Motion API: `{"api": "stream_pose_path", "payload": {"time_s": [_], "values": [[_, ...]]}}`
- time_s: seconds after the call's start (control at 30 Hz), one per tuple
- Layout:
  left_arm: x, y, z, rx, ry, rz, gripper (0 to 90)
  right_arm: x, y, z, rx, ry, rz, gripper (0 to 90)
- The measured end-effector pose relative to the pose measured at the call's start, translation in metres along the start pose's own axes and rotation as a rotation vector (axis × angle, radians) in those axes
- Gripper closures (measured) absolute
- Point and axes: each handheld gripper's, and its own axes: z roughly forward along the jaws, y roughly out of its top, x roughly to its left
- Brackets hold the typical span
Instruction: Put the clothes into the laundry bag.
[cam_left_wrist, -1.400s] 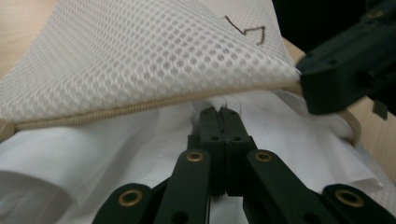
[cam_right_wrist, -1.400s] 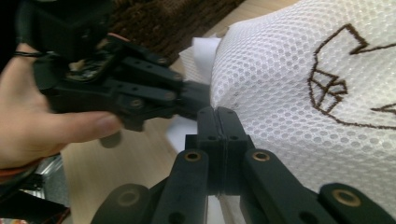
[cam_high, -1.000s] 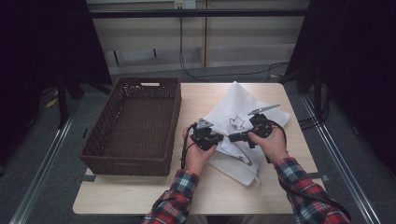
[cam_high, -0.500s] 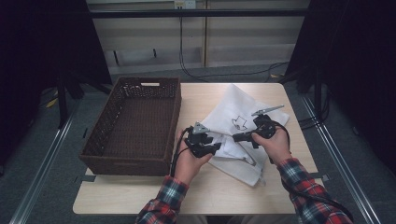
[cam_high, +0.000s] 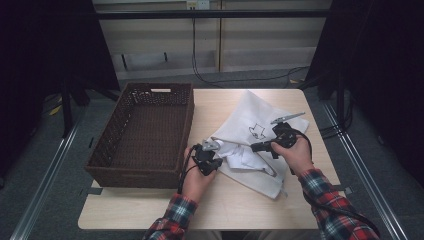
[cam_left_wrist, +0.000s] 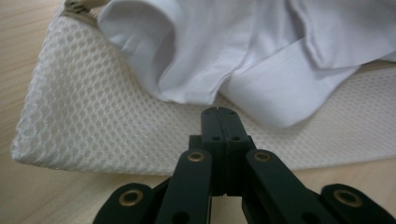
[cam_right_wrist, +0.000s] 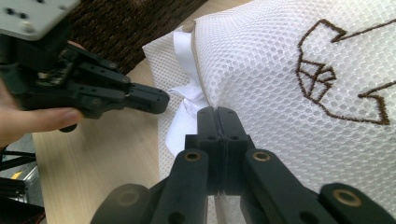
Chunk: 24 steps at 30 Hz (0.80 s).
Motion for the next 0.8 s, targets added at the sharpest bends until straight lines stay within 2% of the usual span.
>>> {"api": "stream_pose_path", "payload": {"time_s": [0.03,0.07,0.1,0.2,0.3,0.37,0.47,0.57,0.73,0.8], "values": [[0.002,-0.002,0.002,-0.002,-0.007,-0.008,90.0,0.0,0.0,0.0,0.001,0.0,-0.001,89.9],[0.004,-0.003,0.004,-0.009,0.003,-0.012,90.0,0.0,0.0,0.0,0.002,-0.003,-0.002,89.9],[0.006,-0.004,0.004,0.008,0.008,0.007,90.0,-0.001,0.0,0.0,0.001,-0.003,0.001,89.9],[0.008,-0.007,0.007,-0.006,-0.001,-0.026,90.0,-0.001,0.0,-0.001,0.001,-0.003,0.001,89.9],[0.009,-0.006,0.007,0.01,0.004,-0.017,90.0,-0.001,0.001,-0.001,0.002,-0.003,0.0,89.8],[0.01,-0.005,0.006,0.029,-0.015,-0.026,90.0,-0.001,0.002,-0.001,0.001,-0.01,0.0,89.8],[0.006,-0.007,0.005,0.028,-0.034,-0.041,90.0,-0.001,0.001,0.0,0.002,-0.02,-0.001,89.7],[0.001,-0.008,0.005,0.041,-0.047,-0.035,90.0,-0.003,0.0,-0.001,0.004,-0.027,0.006,89.7],[-0.007,-0.01,0.007,0.033,-0.098,-0.064,90.0,-0.007,-0.002,-0.005,0.006,-0.047,0.007,89.6],[-0.013,-0.009,0.008,0.031,-0.074,-0.04,90.0,-0.008,-0.004,-0.007,0.005,-0.059,0.013,89.6]]}}
